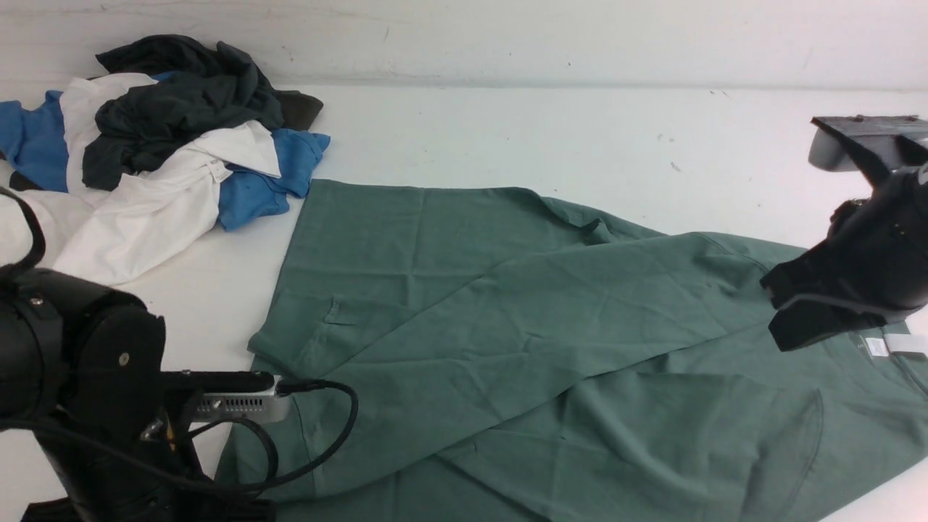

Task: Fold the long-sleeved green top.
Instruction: Use both arms simultaneously to clamp the lower edge of the clothing fabric

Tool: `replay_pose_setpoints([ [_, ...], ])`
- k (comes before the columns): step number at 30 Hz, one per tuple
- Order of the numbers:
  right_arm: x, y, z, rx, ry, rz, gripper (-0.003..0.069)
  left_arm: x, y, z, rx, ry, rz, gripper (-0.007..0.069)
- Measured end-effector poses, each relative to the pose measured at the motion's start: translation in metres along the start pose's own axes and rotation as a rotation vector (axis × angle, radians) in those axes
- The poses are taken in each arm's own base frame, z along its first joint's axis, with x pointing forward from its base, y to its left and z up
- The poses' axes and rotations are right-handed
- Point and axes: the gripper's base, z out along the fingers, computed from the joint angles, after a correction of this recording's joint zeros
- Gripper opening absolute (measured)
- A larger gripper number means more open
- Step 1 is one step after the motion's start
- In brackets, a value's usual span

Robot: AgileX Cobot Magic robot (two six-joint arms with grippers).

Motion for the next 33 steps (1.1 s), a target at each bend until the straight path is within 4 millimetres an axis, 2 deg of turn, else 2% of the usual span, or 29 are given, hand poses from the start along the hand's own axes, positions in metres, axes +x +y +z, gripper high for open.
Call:
replay_pose_setpoints([
  [7,0.004,0.033,-0.003,-0.035,-0.002,-0.118,-0.0015,-0.001,0.001,0.008,0.012,-0.057,-0.002,0.0000],
  [12,0.006,0.048,-0.001,-0.047,0.010,-0.174,-0.0015,-0.003,0.002,0.008,0.004,-0.073,0.009,0.0064],
  [15,0.006,0.052,0.000,-0.049,0.013,-0.190,-0.0015,-0.004,0.003,0.008,-0.007,-0.095,0.019,0.0185],
  [16,0.006,0.052,0.000,-0.049,0.013,-0.190,-0.0015,-0.005,0.003,0.008,-0.010,-0.097,0.020,0.0193],
  [17,0.006,0.052,0.000,-0.049,0.013,-0.191,-0.0015,-0.005,0.004,0.009,-0.012,-0.113,0.023,0.0262],
  [22,0.007,0.052,0.000,-0.049,0.013,-0.191,-0.0015,-0.002,0.007,0.019,-0.014,-0.132,0.025,0.0379],
  [30,0.007,0.052,0.000,-0.049,0.014,-0.190,-0.0015,0.000,0.009,0.031,-0.015,-0.123,-0.021,0.0395],
  [33,0.007,0.052,0.000,-0.049,0.014,-0.190,-0.0014,-0.003,0.006,0.036,-0.014,-0.093,-0.041,0.0371],
])
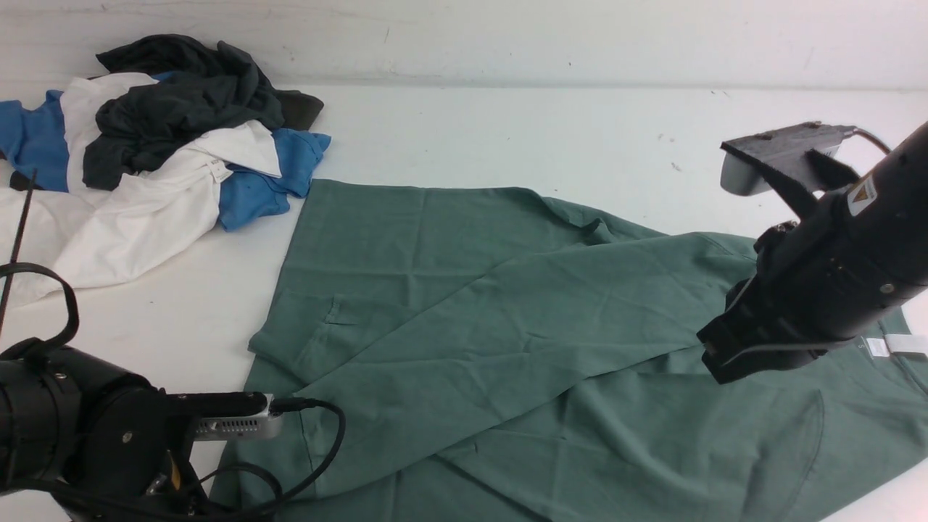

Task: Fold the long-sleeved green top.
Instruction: Use both arms simultaneously to clamp the lower edge of the clothing fabric

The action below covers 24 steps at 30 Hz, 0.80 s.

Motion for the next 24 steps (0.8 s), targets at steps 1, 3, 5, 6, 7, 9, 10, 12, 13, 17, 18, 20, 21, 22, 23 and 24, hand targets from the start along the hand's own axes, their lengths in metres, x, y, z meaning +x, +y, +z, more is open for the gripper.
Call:
replay_pose_setpoints([
  [1,0.000,0.000,0.000,0.000,0.000,0.000,-0.0014,0.000,0.000,0.001,-0.003,0.006,0.001,0.0349],
  [3,0.000,0.000,0.000,0.000,0.000,0.000,-0.0014,-0.001,-0.002,0.001,0.006,0.012,-0.011,0.0286],
  [5,0.000,0.000,0.000,0.000,0.000,-0.005,-0.0014,-0.001,-0.003,0.001,0.017,0.015,-0.022,0.0195],
  [6,0.000,0.000,0.000,0.002,0.001,-0.015,-0.0014,-0.001,-0.003,0.000,0.024,0.014,-0.027,0.0148],
  [7,0.000,0.001,0.000,0.004,0.002,-0.023,-0.0014,-0.001,-0.003,0.000,0.025,0.014,-0.026,0.0124],
  [9,0.001,0.005,0.002,0.008,0.013,-0.092,-0.0013,0.001,-0.003,-0.003,0.025,0.016,-0.015,0.0038],
  [10,0.004,0.012,0.007,-0.002,0.032,-0.156,-0.0012,0.004,0.000,-0.005,0.014,0.027,-0.005,0.0019],
  [12,0.007,0.017,0.012,-0.012,0.052,-0.189,-0.0011,0.007,0.001,-0.009,0.008,0.029,0.000,0.0016],
  [13,0.013,0.024,0.021,-0.027,0.085,-0.216,-0.0011,0.011,0.004,-0.016,-0.002,0.035,0.007,0.0016],
  [17,0.042,0.038,0.049,-0.058,0.217,-0.233,0.0002,0.017,0.009,-0.036,0.002,-0.005,0.020,0.0016],
  [18,0.050,0.041,0.056,-0.061,0.255,-0.234,0.0012,0.018,0.009,-0.039,0.008,-0.016,0.020,0.0016],
  [20,0.066,0.044,0.070,-0.056,0.313,-0.249,0.0043,0.020,0.010,-0.044,0.012,-0.023,0.020,0.0016],
  [21,0.072,0.046,0.075,-0.054,0.323,-0.260,0.0061,0.020,0.011,-0.045,0.013,-0.025,0.020,0.0016],
  [22,0.076,0.048,0.079,-0.050,0.325,-0.272,0.0081,0.021,0.011,-0.045,0.013,-0.026,0.020,0.0016],
  [23,0.081,0.050,0.085,-0.045,0.320,-0.290,0.0111,0.021,0.011,-0.046,0.013,-0.027,0.020,0.0016],
  [24,0.085,0.053,0.091,-0.039,0.303,-0.310,0.0152,0.021,0.011,-0.046,0.013,-0.026,0.020,0.0016],
])
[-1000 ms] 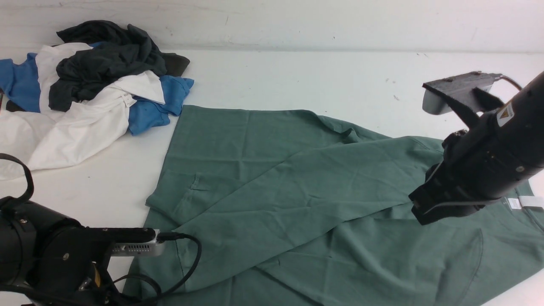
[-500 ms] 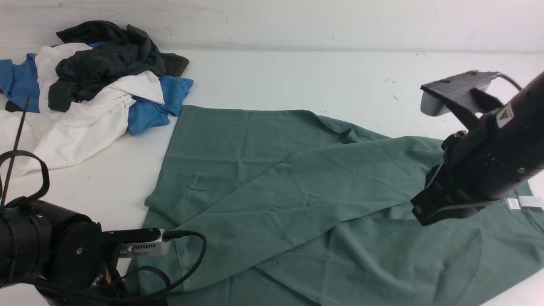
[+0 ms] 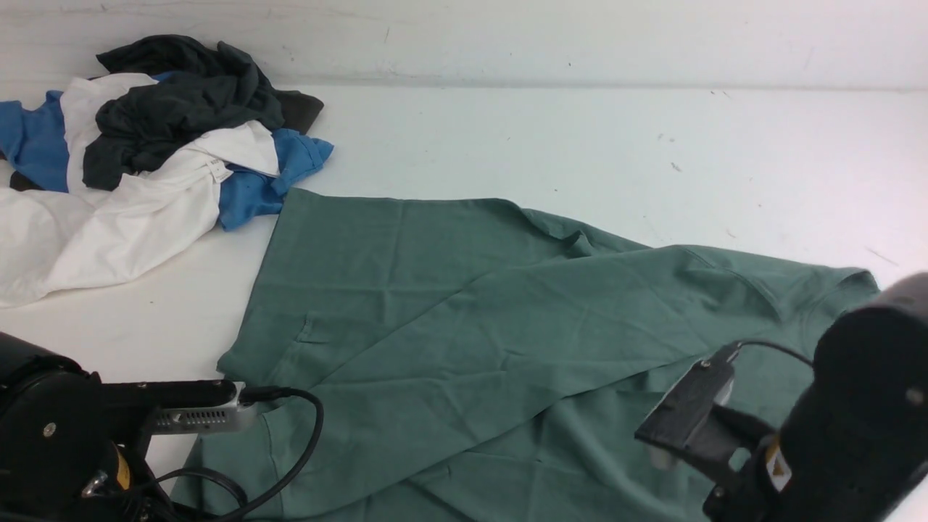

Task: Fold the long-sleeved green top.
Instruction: Use both arms simultaneously to clamp the lower edge of the clothing fabric

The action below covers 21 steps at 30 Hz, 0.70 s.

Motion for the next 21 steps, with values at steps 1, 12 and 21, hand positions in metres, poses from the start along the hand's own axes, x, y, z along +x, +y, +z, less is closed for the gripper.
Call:
replay_pose_setpoints([
  [1,0.000,0.002,0.005,0.012,-0.018,-0.016,0.0190,0.000,0.000,0.000,0.000,0.000,0.000,0.0016],
  [12,0.002,-0.002,0.038,0.114,-0.075,-0.107,0.0469,0.000,0.000,0.000,-0.001,0.002,0.000,0.0016],
  [21,-0.003,-0.007,0.057,0.127,-0.017,-0.112,0.0164,0.001,0.000,0.000,-0.002,0.004,0.000,0.0016],
])
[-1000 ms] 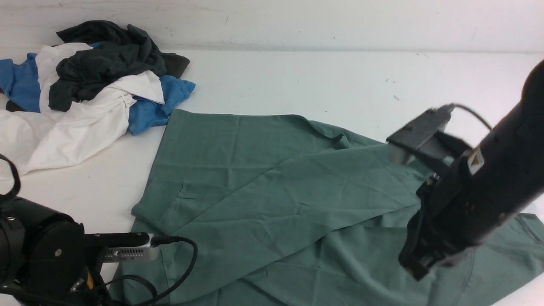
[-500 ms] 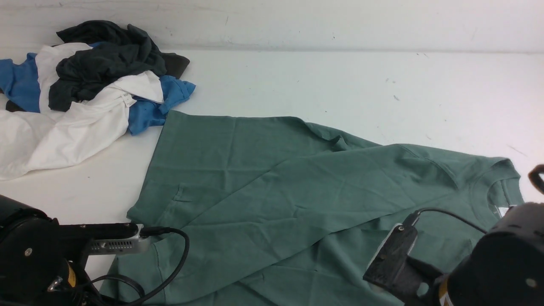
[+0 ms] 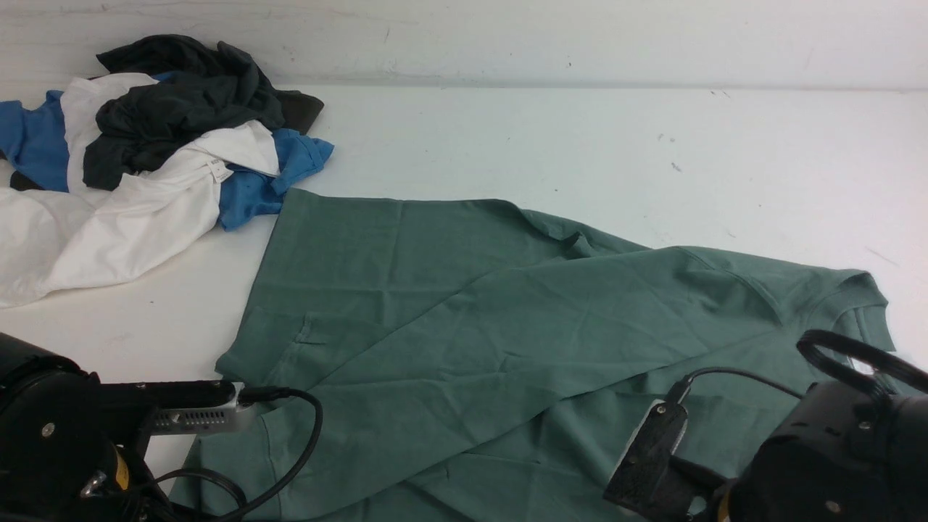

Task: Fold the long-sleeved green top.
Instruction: Use both arms simultaneously to clamp the lower edge of the clothing fabric, then use both arms to drag the lower edge of the fabric forward and fold it over the upper edge

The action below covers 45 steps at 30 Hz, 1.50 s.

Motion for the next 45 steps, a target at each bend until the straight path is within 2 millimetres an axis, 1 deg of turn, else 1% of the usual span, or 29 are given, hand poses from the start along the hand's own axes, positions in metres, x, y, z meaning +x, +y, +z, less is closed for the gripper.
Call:
replay_pose_setpoints([
  [2,0.000,0.000,-0.001,-0.002,-0.001,0.010,0.0071,0.001,0.000,0.000,0.001,0.015,-0.005,0.0016],
  [4,0.004,0.002,-0.005,-0.014,0.019,0.024,0.0024,0.005,0.001,-0.002,0.002,0.036,-0.012,0.0016],
  [9,0.016,0.006,-0.028,-0.020,0.031,0.054,0.0015,0.014,0.003,-0.020,0.035,0.009,-0.019,0.0016],
  [10,0.021,0.006,-0.042,-0.004,0.004,0.049,0.0015,0.015,0.004,-0.035,0.061,-0.036,-0.022,0.0016],
  [11,0.023,0.006,-0.046,0.007,-0.003,0.043,0.0015,0.014,0.003,-0.042,0.071,-0.056,-0.023,0.0016],
  [13,0.030,0.005,-0.061,0.049,-0.047,0.022,0.0015,0.010,0.001,-0.067,0.107,-0.128,-0.028,0.0016],
  [15,0.031,0.003,-0.068,0.076,-0.062,0.013,0.0015,0.005,-0.001,-0.077,0.120,-0.160,-0.028,0.0016],
  [16,0.031,0.000,-0.077,0.117,-0.082,0.009,0.0015,-0.002,-0.003,-0.090,0.127,-0.198,-0.029,0.0016],
  [19,0.020,-0.010,-0.102,0.222,-0.132,0.011,0.0015,-0.020,-0.008,-0.112,0.114,-0.257,-0.029,0.0016],
  [20,0.015,-0.014,-0.112,0.263,-0.148,0.003,0.0015,-0.031,-0.011,-0.117,0.097,-0.277,-0.030,0.0016],
  [21,0.014,-0.015,-0.116,0.270,-0.157,0.005,0.0015,-0.031,-0.011,-0.119,0.100,-0.283,-0.030,0.0016],
  [22,0.004,-0.021,-0.130,0.316,-0.184,0.000,0.0015,-0.045,-0.015,-0.127,0.080,-0.305,-0.029,0.0016],
  [23,0.003,-0.021,-0.132,0.317,-0.190,0.001,0.0013,-0.047,-0.016,-0.131,0.081,-0.315,-0.029,0.0016],
  [24,-0.003,-0.025,-0.140,0.336,-0.207,0.005,0.0013,-0.056,-0.019,-0.136,0.075,-0.330,-0.028,0.0016],
  [25,-0.013,-0.034,-0.153,0.357,-0.236,0.013,0.0013,-0.069,-0.024,-0.144,0.071,-0.351,-0.030,0.0016],
  [27,-0.026,-0.048,-0.164,0.375,-0.255,0.023,0.0013,-0.088,-0.030,-0.152,0.073,-0.371,-0.040,0.0016],
  [29,-0.038,-0.063,-0.168,0.378,-0.258,0.031,0.0013,-0.108,-0.032,-0.158,0.070,-0.381,-0.059,0.0016],
  [30,-0.044,-0.074,-0.173,0.379,-0.263,0.032,0.0013,-0.120,-0.032,-0.159,0.067,-0.385,-0.073,0.0016],
  [31,-0.046,-0.076,-0.171,0.374,-0.256,0.026,0.0013,-0.124,-0.033,-0.157,0.064,-0.380,-0.073,0.0016],
  [32,-0.055,-0.091,-0.172,0.369,-0.256,0.034,0.0013,-0.139,-0.032,-0.157,0.058,-0.384,-0.082,0.0016],
  [33,-0.055,-0.092,-0.174,0.370,-0.260,0.035,0.0013,-0.139,-0.031,-0.159,0.060,-0.390,-0.084,0.0016],
  [35,-0.071,-0.118,-0.171,0.354,-0.260,0.043,0.0013,-0.171,-0.026,-0.153,0.053,-0.387,-0.119,0.0016],
  [36,-0.075,-0.125,-0.169,0.350,-0.260,0.044,0.0013,-0.182,-0.024,-0.150,0.055,-0.384,-0.134,0.0016],
  [37,-0.078,-0.128,-0.166,0.345,-0.253,0.044,0.0013,-0.184,-0.025,-0.148,0.052,-0.376,-0.134,0.0016],
  [39,-0.093,-0.153,-0.155,0.324,-0.250,0.057,0.0013,-0.215,-0.018,-0.137,0.058,-0.369,-0.174,0.0016],
  [40,-0.099,-0.163,-0.149,0.314,-0.250,0.068,0.0013,-0.225,-0.018,-0.128,0.058,-0.354,-0.186,0.0016],
  [41,-0.099,-0.164,-0.151,0.317,-0.257,0.070,0.0013,-0.228,-0.016,-0.129,0.061,-0.358,-0.192,0.0016],
  [42,-0.109,-0.180,-0.135,0.297,-0.249,0.088,0.0013,-0.247,-0.015,-0.113,0.070,-0.332,-0.215,0.0016],
  [45,-0.125,-0.210,-0.109,0.283,-0.245,0.122,0.0013,-0.277,-0.010,-0.088,0.093,-0.300,-0.249,0.0016],
])
